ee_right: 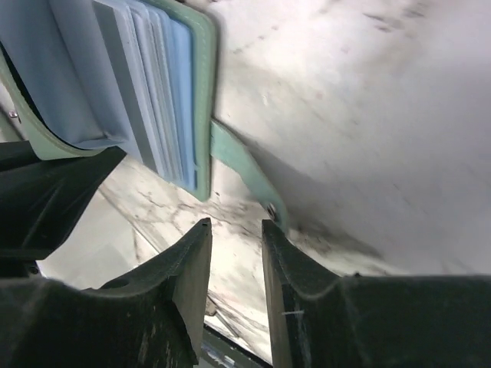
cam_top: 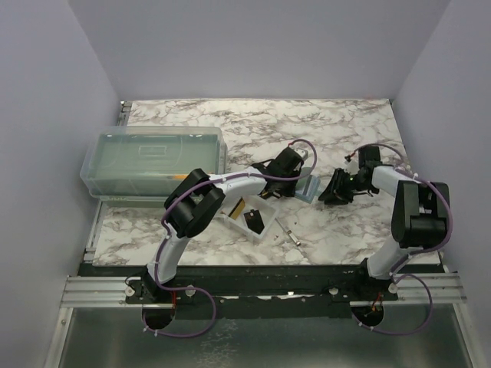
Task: Put the credit cards into the card holder
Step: Close the card holder at the center of the board.
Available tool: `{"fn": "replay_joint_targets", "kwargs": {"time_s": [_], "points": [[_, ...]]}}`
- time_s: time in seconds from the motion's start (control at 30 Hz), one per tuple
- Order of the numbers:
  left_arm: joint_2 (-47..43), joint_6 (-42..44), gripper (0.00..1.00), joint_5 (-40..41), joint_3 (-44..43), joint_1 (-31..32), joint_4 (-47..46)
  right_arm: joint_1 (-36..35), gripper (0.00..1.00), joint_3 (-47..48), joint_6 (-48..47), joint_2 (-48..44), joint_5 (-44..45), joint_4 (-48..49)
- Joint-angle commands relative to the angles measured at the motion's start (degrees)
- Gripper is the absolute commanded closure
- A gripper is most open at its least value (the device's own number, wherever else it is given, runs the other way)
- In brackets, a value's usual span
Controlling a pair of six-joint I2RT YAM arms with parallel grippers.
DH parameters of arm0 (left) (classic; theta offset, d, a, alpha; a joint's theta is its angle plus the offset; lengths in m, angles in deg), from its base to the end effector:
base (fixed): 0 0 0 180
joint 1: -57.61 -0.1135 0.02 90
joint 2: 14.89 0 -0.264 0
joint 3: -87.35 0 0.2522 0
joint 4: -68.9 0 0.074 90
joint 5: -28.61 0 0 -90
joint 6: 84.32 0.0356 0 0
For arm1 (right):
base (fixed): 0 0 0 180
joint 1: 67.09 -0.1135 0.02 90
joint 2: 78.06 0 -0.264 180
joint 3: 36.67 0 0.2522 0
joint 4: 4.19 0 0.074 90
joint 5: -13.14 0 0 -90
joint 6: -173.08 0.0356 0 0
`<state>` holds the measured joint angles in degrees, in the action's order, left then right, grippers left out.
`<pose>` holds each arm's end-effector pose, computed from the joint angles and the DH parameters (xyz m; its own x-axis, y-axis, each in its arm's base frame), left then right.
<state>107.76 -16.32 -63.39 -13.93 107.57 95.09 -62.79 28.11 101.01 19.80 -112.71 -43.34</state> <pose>0.3022 -0.3616 0.1630 -0.7325 0.2898 -0.6160 0.5456 0.7910 -0.2767 0.2995 -0.0016 0.1394 -0.9397 0.3209 -0.1187 0.1806 0.7598 0.6246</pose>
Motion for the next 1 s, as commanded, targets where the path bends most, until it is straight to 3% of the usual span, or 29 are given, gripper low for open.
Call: {"fn": "replay_joint_targets", "kwargs": {"time_s": [0.0,0.23,0.53,0.7,0.97], "points": [[-1.4,0.9,0.95,-8.5,-1.3,0.0,0.8,-0.1,0.63,1.1,-0.7,-7.0,14.4,-7.7],[-1.6,0.3,0.55,-19.6,-2.6,0.0,0.8,-0.1,0.61,1.5,-0.7,-8.6,10.9,-5.2],[-2.3,-0.8,0.42,-21.6,-4.3,-0.1,0.8,-0.1,0.58,-0.5,2.2,-8.2,8.5,2.5],[-0.6,-1.1,0.44,-21.8,-7.1,-0.6,0.8,-0.1,0.59,-0.6,2.0,-8.0,10.0,4.4],[6.6,-4.3,0.69,-22.8,-12.1,-2.2,0.4,-0.2,0.76,-0.6,1.7,-7.2,9.7,5.9]]}}
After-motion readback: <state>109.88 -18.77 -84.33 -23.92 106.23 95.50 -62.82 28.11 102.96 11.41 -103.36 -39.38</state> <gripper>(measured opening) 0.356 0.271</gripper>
